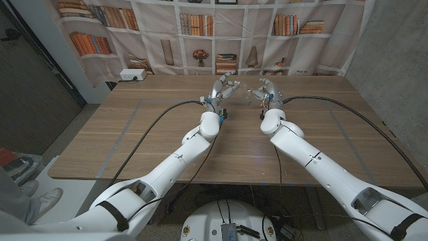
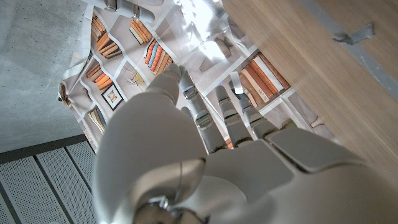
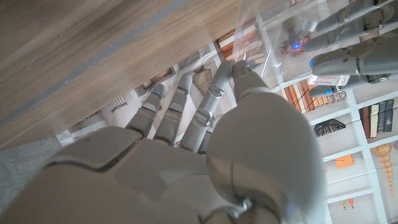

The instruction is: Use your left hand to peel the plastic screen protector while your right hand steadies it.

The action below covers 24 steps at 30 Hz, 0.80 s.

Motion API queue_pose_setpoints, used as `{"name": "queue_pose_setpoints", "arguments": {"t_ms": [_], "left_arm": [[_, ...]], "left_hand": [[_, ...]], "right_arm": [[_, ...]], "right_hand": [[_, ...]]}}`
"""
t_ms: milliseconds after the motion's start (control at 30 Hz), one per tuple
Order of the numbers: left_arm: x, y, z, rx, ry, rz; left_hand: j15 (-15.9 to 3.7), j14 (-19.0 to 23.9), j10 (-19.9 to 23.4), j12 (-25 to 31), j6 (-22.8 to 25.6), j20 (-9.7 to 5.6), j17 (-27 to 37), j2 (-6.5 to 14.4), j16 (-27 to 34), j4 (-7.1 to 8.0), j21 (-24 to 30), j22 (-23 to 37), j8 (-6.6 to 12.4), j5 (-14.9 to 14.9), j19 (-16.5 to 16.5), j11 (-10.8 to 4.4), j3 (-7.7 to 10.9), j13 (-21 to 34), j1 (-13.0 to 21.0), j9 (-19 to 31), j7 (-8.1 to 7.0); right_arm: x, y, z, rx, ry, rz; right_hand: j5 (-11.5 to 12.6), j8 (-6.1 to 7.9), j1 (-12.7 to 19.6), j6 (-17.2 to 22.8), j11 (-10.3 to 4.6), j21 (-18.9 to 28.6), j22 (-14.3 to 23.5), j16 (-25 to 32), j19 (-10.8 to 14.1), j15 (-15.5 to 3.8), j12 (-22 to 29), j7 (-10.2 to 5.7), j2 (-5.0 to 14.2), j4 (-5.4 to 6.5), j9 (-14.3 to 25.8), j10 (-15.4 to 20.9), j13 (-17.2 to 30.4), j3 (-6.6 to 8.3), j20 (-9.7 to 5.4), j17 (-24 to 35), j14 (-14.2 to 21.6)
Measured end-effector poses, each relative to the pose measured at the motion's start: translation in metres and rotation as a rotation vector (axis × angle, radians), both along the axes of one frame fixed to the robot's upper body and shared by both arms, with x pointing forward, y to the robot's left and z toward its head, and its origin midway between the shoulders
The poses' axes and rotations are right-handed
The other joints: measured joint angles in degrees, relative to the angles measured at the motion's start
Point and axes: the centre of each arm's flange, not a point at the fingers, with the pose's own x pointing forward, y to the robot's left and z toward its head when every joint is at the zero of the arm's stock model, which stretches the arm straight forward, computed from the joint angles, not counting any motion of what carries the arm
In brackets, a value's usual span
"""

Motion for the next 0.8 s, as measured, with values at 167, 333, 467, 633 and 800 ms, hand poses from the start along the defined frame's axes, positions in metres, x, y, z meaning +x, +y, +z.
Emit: {"name": "queue_pose_setpoints", "arguments": {"t_ms": [167,333,467,633,800], "left_arm": [[0.001,0.001,-0.002,-0.002,0.007,-0.005],[0.001,0.000,-0.002,-0.001,0.012,-0.019],[0.003,0.000,-0.005,0.001,0.020,-0.025],[0.004,-0.002,-0.005,0.002,0.022,-0.033],[0.004,-0.005,-0.005,0.004,0.023,-0.043]], "left_hand": [[0.00,0.00,0.00,-0.02,-0.22,0.00,0.00,0.00,0.00,0.00,-0.41,0.00,0.00,0.00,0.00,0.00,0.00,0.01,0.00,0.00,-0.23],[0.00,0.00,0.09,-0.12,-0.62,0.00,0.00,0.00,0.00,0.00,-0.41,0.00,0.00,0.00,0.00,-0.09,0.00,0.02,0.00,0.00,0.00],[0.00,0.00,0.10,0.10,-0.94,0.00,-0.19,0.00,0.00,0.00,-0.62,0.01,0.00,0.00,0.00,-0.10,0.00,0.03,0.00,0.00,-0.09],[0.00,0.00,0.11,0.21,-1.33,0.01,-0.27,0.00,0.44,0.00,-0.62,0.01,0.00,0.46,0.00,-0.11,0.00,0.03,0.00,-0.01,-0.11],[0.00,0.00,0.11,0.21,-1.46,0.01,-0.27,0.00,0.44,0.00,-0.83,0.01,0.00,0.48,0.00,-0.11,0.00,0.03,0.00,0.00,0.02]], "right_arm": [[0.000,0.001,0.000,0.010,-0.003,-0.003],[0.000,0.002,0.001,0.014,-0.003,0.000],[-0.001,0.005,0.003,0.026,-0.015,0.017],[-0.004,0.010,0.006,0.035,-0.028,0.039],[-0.005,0.014,0.007,0.043,-0.033,0.055]], "right_hand": [[0.00,0.00,0.00,0.00,0.00,0.00,0.00,-0.10,-0.30,-0.06,-0.05,0.00,0.00,0.00,0.00,0.00,0.16,0.00,0.29,0.00,0.52],[0.00,0.00,0.00,0.00,0.00,0.00,0.00,-0.10,-0.29,0.01,-0.06,0.00,0.00,0.00,0.00,0.00,0.22,0.00,0.29,0.00,0.59],[0.00,0.00,0.00,-0.01,0.00,0.00,0.01,-0.10,-0.29,-0.22,-0.06,0.00,0.00,0.00,0.00,0.00,0.23,0.00,0.29,0.01,0.83],[0.00,0.00,0.00,0.61,0.00,0.00,0.01,-0.10,-0.29,-0.22,-0.10,-0.01,0.00,0.00,0.00,0.00,0.23,0.00,0.29,0.01,0.82],[0.00,0.00,0.00,0.61,-0.11,0.01,0.01,-0.10,-0.29,-0.06,-0.28,-0.01,0.00,0.00,0.00,0.11,0.23,-0.01,0.29,0.01,1.10]]}}
